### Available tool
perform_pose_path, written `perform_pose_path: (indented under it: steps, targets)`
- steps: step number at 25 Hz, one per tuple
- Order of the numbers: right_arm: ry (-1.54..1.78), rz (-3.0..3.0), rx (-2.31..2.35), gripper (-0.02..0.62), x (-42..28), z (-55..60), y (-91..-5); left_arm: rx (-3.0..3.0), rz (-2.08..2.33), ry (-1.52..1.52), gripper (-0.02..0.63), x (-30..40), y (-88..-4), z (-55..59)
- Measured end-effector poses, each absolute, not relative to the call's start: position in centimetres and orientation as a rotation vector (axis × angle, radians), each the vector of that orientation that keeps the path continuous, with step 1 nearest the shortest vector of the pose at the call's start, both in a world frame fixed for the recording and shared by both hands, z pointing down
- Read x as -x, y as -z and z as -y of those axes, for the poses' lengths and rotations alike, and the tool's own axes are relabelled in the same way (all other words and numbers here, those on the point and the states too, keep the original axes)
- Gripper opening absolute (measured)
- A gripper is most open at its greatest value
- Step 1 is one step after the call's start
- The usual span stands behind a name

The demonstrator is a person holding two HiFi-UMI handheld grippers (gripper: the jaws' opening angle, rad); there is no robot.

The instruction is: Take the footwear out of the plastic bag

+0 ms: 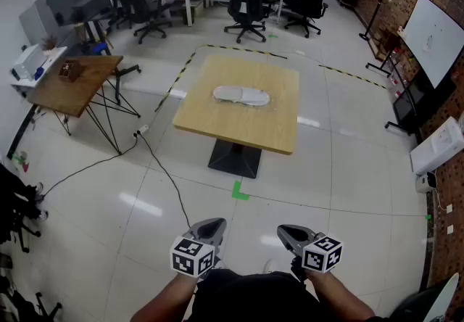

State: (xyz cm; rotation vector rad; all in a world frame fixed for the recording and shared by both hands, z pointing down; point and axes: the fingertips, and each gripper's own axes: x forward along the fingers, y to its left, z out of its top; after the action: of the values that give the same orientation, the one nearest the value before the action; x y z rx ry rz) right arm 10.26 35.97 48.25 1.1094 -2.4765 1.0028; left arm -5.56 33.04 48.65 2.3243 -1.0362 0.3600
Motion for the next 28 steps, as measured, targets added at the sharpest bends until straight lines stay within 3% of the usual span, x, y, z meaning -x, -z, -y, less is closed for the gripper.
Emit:
perform_pose_path:
  steps: [14,28]
  targets:
    - [-1.033,2.38,-1.249,0.003,-8.3,-32.3,-50.8,-2.318,0.949,-0.399,0.008,9.7,-51.9,-29.4]
    - [-0.975,2.551,-1.109,0.003,-11.1,-13.0,-49.8,-2.336,1.07,-0.502,0.008,4.9,-48.6,-12.2]
